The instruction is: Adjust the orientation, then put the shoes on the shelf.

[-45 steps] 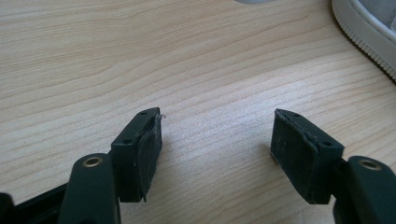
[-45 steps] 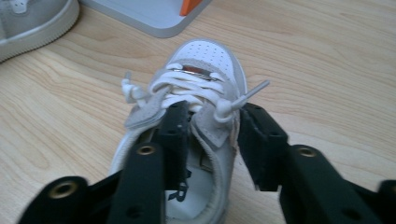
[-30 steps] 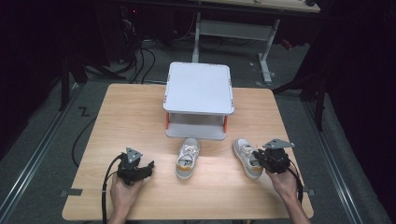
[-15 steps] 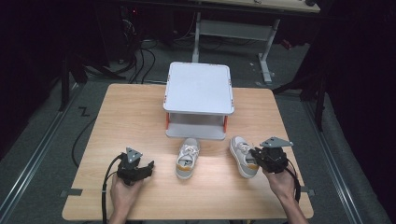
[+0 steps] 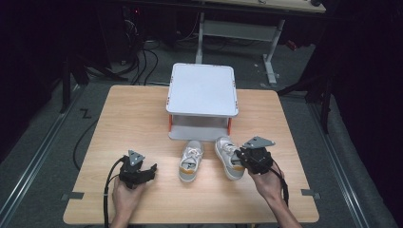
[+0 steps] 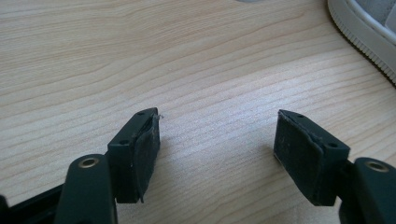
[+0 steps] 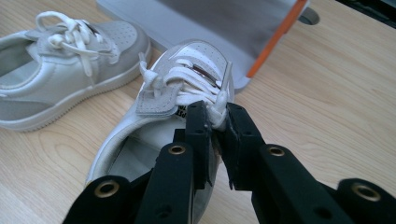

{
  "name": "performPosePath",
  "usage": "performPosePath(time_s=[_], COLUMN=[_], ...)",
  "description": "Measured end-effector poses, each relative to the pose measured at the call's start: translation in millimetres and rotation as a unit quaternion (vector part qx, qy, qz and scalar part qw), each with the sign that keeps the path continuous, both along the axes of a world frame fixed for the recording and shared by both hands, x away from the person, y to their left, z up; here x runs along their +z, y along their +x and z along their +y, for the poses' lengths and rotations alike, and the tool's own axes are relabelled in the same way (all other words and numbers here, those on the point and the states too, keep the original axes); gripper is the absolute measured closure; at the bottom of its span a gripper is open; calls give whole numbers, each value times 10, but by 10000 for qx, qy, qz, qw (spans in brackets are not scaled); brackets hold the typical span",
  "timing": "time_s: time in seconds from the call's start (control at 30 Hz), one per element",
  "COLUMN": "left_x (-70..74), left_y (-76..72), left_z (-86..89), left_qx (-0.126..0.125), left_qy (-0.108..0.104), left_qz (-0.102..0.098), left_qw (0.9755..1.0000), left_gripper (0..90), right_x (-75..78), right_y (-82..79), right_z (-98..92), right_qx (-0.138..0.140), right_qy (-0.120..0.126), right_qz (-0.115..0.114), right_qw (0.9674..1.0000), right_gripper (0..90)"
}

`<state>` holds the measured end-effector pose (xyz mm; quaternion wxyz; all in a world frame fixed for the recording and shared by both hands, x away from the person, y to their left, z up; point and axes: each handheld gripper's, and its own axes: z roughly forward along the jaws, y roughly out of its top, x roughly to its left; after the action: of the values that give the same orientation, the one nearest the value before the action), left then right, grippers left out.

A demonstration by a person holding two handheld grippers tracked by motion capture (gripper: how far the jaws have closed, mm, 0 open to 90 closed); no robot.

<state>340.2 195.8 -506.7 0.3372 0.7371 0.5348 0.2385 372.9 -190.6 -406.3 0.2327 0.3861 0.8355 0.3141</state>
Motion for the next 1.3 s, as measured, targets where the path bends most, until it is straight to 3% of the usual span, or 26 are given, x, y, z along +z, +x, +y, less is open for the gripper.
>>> performPosePath(time_s=[0.13, 0.37, 0.67, 0.83, 1.07, 1.23, 1.3], left_x=[0, 0, 0, 0, 1, 0, 0], left_y=[0, -1, -4, -3, -3, -2, -1], left_z=[-1, -2, -4, -4, -4, -10, -9], left_qx=[0, -1, 3, -1, -6, 23, 24], left_qy=[4, 10, 5, 4, 35, 11, 6], left_qz=[1, -1, 3, 2, 11, 4, 3], left_qw=[10000, 10000, 10000, 10000, 10000, 10000, 10000], left_gripper=[319, 319, 319, 320, 320, 320, 321], right_x=[-48, -229, -280, -313, -309, -310, -293], right_y=[25, 120, 82, 47, 32, 56, 37], right_z=[161, 469, 601, 640, 630, 526, 496], right_qx=[33, -148, -115, -36, 63, 181, 161], right_qy=[-112, -339, -552, -493, -213, 194, 216], right_qz=[25, 122, 147, 278, 440, 542, 368], right_qw=[9999, 9992, 9983, 9984, 9988, 9982, 9990], right_gripper=[812, 811, 804, 795, 771, 695, 638])
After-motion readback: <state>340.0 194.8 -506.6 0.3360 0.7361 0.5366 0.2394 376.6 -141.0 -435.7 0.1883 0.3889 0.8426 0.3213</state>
